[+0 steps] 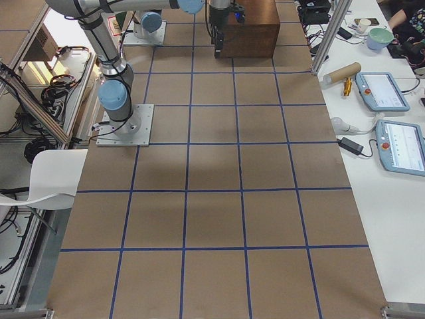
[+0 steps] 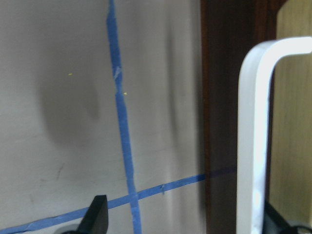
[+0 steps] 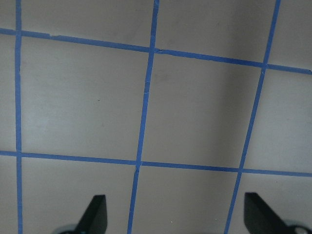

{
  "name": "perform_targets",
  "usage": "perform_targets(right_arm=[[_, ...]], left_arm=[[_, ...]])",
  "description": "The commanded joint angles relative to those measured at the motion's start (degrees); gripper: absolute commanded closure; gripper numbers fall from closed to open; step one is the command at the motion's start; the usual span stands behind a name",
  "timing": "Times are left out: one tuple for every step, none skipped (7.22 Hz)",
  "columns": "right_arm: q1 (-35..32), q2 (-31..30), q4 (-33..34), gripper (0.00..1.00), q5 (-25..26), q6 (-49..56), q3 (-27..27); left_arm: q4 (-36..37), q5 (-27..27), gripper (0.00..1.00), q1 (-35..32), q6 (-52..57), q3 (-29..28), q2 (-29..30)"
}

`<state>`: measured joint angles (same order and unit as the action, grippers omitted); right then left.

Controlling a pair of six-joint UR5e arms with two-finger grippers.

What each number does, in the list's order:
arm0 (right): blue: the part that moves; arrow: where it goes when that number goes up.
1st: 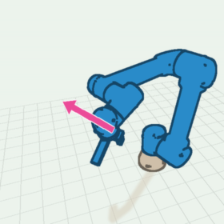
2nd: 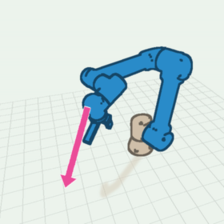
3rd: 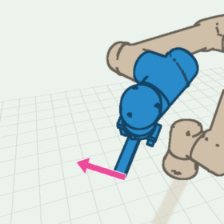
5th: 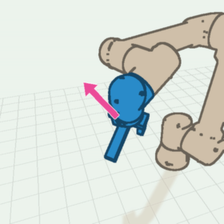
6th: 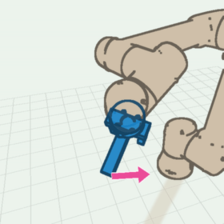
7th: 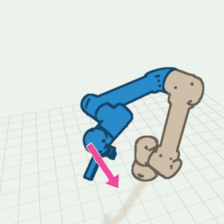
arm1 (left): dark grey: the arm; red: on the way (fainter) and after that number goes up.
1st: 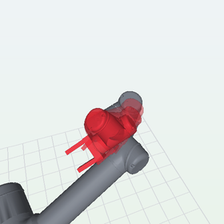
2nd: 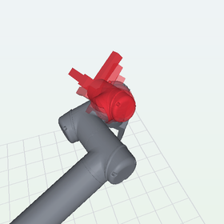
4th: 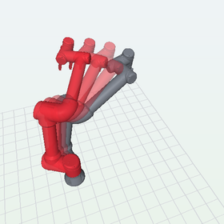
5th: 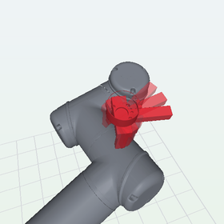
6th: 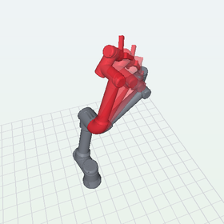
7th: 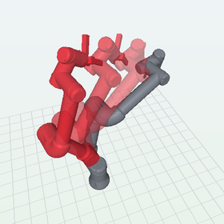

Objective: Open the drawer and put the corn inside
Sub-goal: 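Pull the drawer open away from the cabinet with the left gripper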

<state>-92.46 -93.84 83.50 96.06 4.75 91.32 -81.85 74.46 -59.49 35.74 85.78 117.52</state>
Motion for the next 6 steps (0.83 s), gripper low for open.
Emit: perform_targets(right_arm=[[0.0,0.1,0.0,0.0,0.0,0.1,0.0],[0.0,0.0,0.0,0.0,0.0,0.0,0.0],[0.0,0.0,0.0,0.0,0.0,0.0,0.0],[0.0,0.1,0.0,0.0,0.0,0.1,0.0],[0.0,0.1,0.0,0.0,0.0,0.1,0.0],[0.0,0.1,0.0,0.0,0.0,0.0,0.0]], left_arm=[[0.0,0.1,0.0,2.2,0.8,0.0,0.0],[0.0,0.1,0.0,3.0,1.3,0.0,0.0],[0.1,0.2,0.0,3.5,1.3,0.0,0.0],[0.1,0.1,0.0,4.6,1.3,0.0,0.0],[0.1,0.2,0.0,5.1,1.7,-0.1,0.0],[0.2,0.2,0.0,5.2,1.8,-0.2,0.0]])
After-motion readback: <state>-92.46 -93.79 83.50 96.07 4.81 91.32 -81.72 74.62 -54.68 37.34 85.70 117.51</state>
